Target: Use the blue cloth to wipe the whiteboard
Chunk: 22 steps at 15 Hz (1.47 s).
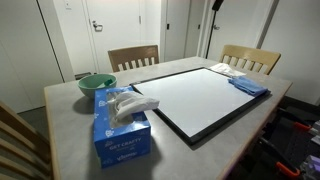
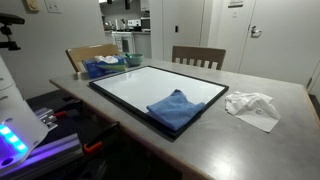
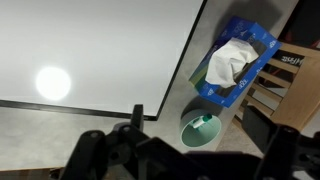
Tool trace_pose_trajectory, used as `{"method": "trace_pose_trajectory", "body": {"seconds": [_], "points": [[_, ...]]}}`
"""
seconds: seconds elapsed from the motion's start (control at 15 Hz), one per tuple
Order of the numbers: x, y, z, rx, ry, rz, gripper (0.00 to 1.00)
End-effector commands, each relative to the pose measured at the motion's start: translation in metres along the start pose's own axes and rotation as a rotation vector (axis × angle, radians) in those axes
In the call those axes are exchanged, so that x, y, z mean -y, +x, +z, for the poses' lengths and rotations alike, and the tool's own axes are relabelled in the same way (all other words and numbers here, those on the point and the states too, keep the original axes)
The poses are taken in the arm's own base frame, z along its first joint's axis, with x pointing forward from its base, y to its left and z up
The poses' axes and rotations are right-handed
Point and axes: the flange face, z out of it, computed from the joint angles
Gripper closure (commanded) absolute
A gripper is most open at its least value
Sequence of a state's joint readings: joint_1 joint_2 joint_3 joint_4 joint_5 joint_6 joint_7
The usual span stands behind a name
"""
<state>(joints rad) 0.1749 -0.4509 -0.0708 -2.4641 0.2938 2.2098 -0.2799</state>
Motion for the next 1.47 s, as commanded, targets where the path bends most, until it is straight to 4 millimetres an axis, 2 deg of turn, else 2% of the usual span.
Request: {"method": "trace_pose_trajectory", "body": {"seconds": [0.0,0.4,0.67,1.0,1.07,1.13,1.4], "points": [[-0.031,-0.008,0.004,-0.001,-0.043,0.012,0.00],[-0.086,-0.019,0.013,0.011,-0.068,0.079,0.00],[-0.113,-0.025,0.025,0.017,-0.082,0.094,0.00],[-0.146,-0.031,0.043,0.004,-0.182,0.144,0.00],[-0.144,-0.030,0.038,-0.041,-0.147,0.135,0.00],[-0.139,-0.028,0.036,-0.002,-0.153,0.144,0.00],[-0.142,-0.027,0.035,-0.026,-0.153,0.148,0.00]]}}
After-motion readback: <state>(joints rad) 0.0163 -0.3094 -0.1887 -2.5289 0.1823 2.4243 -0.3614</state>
